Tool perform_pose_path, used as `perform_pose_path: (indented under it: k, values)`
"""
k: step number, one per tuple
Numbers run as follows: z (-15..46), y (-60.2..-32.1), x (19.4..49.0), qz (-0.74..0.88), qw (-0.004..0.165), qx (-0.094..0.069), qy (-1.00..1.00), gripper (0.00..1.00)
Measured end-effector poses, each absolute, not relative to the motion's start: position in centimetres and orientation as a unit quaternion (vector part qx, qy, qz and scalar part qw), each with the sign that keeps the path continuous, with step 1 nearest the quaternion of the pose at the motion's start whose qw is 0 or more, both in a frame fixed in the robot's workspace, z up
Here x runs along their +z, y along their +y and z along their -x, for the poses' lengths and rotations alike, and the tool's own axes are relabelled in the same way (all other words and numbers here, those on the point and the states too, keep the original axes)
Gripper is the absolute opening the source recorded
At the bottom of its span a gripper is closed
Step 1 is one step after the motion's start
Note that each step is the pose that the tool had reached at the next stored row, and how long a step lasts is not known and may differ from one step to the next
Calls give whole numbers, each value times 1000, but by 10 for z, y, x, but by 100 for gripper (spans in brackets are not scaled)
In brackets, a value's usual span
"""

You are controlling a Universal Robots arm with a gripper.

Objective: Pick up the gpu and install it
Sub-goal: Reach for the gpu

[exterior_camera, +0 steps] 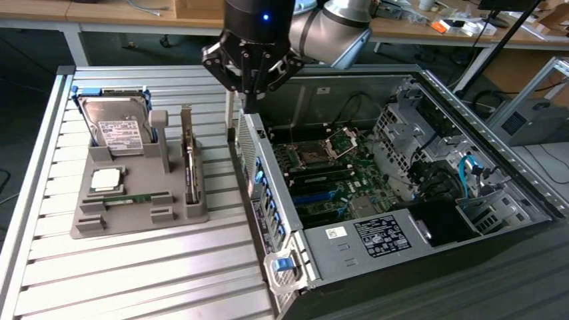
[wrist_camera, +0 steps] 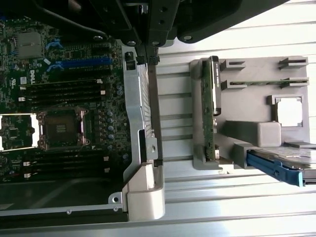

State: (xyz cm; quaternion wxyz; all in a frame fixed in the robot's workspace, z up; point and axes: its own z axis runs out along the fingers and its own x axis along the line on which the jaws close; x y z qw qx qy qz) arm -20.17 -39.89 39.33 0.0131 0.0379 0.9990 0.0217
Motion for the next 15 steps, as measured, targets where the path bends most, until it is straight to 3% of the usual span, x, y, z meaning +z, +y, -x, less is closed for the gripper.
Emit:
perform_pose_path:
  k: [15]
  values:
    - [210, -399, 393, -38, 13, 22, 999, 10]
